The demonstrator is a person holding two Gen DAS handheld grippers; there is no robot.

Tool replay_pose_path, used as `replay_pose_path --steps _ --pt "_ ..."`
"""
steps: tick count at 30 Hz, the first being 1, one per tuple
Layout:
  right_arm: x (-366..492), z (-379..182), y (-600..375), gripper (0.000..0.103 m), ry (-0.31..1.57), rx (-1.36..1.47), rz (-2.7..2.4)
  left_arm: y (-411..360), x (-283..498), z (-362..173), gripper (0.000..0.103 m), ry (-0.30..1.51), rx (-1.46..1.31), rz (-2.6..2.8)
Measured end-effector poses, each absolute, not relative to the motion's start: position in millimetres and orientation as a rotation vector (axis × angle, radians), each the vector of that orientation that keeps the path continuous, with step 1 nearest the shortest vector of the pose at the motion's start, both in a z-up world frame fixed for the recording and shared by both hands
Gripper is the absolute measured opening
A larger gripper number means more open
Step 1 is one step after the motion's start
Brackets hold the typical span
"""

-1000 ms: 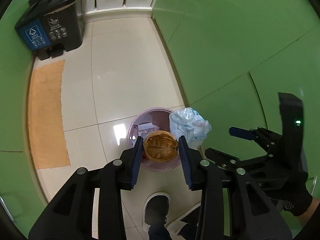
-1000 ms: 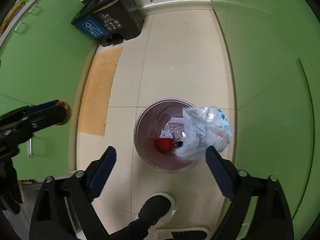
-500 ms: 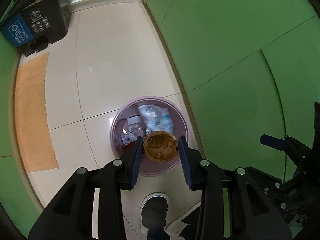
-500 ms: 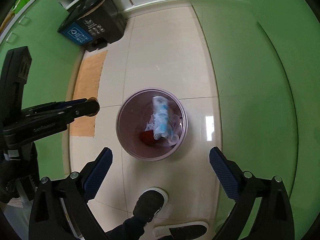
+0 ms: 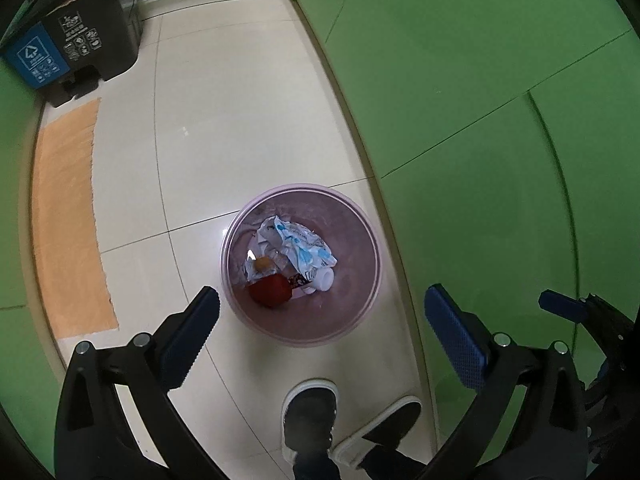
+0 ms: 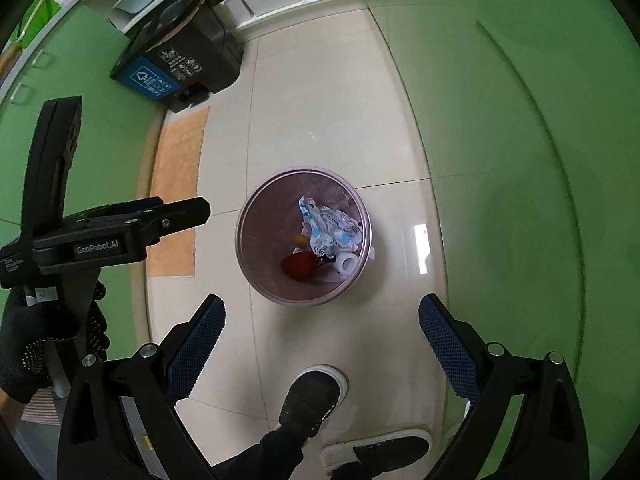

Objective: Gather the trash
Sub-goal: 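Raise both tools back up to the counter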

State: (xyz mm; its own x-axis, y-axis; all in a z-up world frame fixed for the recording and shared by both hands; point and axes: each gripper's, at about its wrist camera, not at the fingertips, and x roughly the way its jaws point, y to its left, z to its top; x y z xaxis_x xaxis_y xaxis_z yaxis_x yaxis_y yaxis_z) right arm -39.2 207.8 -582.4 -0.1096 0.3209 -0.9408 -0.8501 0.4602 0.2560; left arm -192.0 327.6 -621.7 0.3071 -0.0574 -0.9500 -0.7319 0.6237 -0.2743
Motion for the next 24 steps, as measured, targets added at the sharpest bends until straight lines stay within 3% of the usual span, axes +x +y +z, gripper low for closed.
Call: replay_pose_path --steps 6,24 --pt "-49.0 -528.6 203.3 0.094 1.316 -0.513 1.083 323.6 -207.4 -559.7 0.1 1.199 -0.809 0.532" --pt "-90.3 -229.3 186.1 0.097 1.096 -0.425 1.19 311.7 -241.8 -254.0 0.1 1.06 -0.669 0.559"
